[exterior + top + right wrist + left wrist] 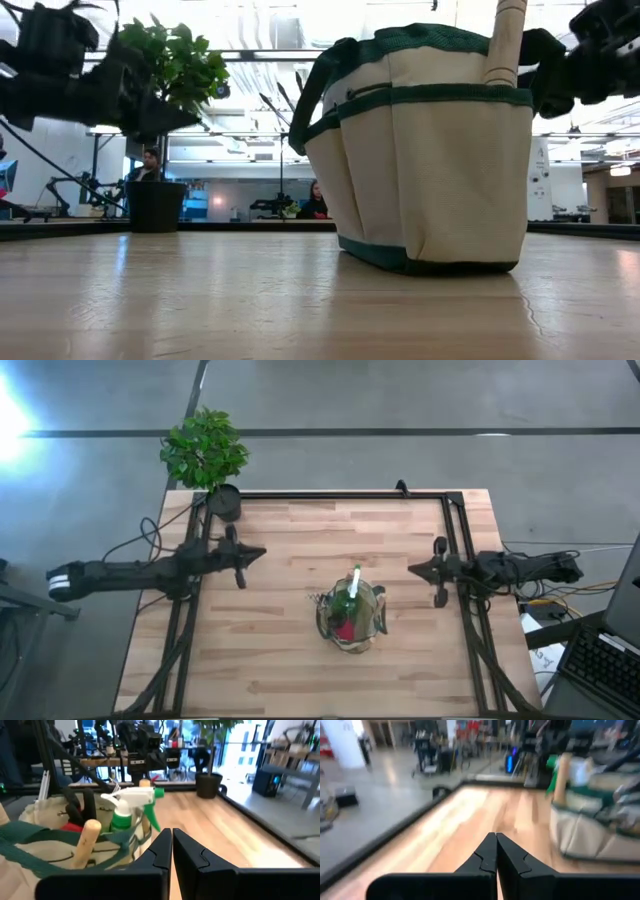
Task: Pick & Place Garden tools in Gardening bag
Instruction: Return to Home Position
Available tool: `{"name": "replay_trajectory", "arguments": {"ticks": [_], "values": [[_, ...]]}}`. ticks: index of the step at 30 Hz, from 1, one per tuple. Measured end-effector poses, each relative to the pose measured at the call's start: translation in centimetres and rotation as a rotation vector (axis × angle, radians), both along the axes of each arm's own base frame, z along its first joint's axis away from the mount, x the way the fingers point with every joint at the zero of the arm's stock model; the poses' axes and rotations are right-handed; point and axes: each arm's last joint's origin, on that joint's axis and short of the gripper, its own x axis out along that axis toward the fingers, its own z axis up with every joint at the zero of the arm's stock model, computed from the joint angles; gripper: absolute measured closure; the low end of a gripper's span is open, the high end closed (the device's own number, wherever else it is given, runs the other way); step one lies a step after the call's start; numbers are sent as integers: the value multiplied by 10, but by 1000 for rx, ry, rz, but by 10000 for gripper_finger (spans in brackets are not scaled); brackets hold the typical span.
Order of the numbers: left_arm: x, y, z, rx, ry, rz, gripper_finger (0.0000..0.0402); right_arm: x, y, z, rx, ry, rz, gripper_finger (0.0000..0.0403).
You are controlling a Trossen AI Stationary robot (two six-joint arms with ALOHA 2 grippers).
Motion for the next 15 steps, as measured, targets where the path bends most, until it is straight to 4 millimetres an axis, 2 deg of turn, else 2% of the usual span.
{"name": "replay_trajectory", "arguments": {"ticks": [5,15], "values": [[-1,0,-13,-110,99,22,399,2,0,-6,26,20,-4,394],[-3,-1,-26,-147,232,26,399,4,1,-15,1,46,0,394]]}}
